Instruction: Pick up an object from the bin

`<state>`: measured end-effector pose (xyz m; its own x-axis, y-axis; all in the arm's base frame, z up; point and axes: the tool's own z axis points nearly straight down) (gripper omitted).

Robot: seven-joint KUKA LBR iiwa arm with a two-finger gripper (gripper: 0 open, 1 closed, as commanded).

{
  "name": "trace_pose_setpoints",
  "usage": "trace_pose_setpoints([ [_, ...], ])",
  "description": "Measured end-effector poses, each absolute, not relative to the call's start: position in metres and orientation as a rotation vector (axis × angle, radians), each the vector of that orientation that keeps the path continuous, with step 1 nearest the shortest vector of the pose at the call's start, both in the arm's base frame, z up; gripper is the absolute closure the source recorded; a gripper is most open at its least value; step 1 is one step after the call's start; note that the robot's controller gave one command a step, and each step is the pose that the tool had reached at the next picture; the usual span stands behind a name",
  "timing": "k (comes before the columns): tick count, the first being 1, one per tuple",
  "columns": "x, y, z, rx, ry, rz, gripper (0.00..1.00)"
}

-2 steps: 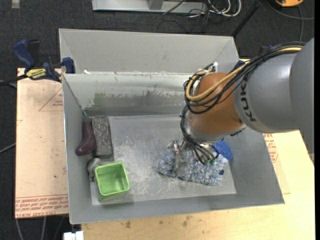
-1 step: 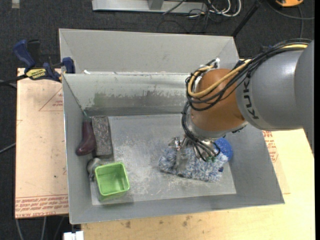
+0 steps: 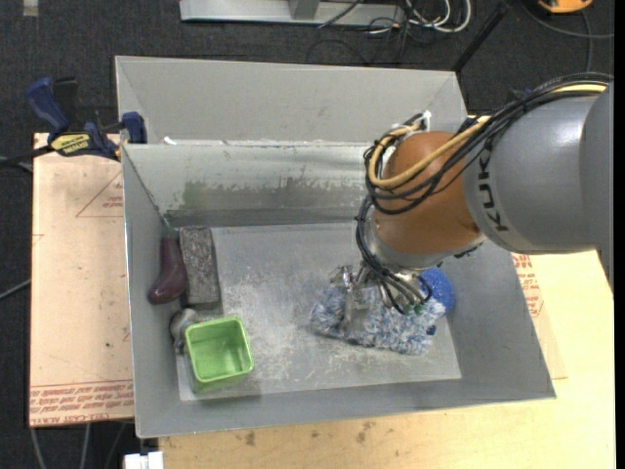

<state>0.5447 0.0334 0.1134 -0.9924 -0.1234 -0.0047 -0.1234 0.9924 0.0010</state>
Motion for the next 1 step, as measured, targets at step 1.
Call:
trace_pose_setpoints([
  [1, 0.5442, 0.0335, 0.1183, -0.193, 3.134, 0.002, 1.00],
])
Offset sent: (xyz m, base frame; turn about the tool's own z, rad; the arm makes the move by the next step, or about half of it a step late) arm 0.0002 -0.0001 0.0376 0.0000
